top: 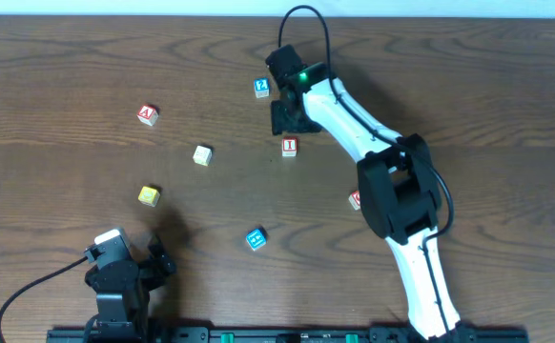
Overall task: Spell out Ai2
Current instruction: 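Move the right gripper over the blue '2' block, then lower the right gripper and grasp the blue '2' block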
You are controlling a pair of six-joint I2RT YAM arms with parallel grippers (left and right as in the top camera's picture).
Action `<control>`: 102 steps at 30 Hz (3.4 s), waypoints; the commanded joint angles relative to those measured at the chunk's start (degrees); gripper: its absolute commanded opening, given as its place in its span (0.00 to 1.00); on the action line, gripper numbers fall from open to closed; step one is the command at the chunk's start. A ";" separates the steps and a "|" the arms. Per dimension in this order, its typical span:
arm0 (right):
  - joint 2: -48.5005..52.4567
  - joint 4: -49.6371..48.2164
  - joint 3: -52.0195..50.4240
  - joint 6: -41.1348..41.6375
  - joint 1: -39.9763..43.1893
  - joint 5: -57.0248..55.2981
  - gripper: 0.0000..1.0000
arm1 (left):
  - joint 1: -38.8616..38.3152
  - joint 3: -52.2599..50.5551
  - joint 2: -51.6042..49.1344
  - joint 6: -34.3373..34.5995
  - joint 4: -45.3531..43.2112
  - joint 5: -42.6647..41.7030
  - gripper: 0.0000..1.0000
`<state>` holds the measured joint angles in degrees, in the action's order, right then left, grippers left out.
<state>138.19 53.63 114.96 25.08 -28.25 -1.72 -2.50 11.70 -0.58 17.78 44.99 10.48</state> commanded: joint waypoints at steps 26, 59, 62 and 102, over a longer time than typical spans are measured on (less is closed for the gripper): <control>2.29 -16.74 10.80 -9.31 1.22 1.66 0.54 | 0.26 -1.53 0.35 0.20 1.20 -0.02 0.96; 6.91 -18.69 11.58 -13.60 -1.84 -0.42 0.64 | 0.26 -1.53 0.35 0.20 1.20 -0.02 0.95; 7.26 -19.17 11.58 -13.60 -1.84 -0.44 0.66 | 0.26 -1.53 0.35 0.20 1.20 -0.02 0.95; 9.84 -20.46 11.58 -13.55 -1.68 -0.22 0.43 | 0.26 -1.53 0.35 0.20 1.20 -0.02 0.95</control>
<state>146.85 33.19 125.32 11.86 -29.91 -1.52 -2.50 11.70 -0.58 17.78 44.99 10.48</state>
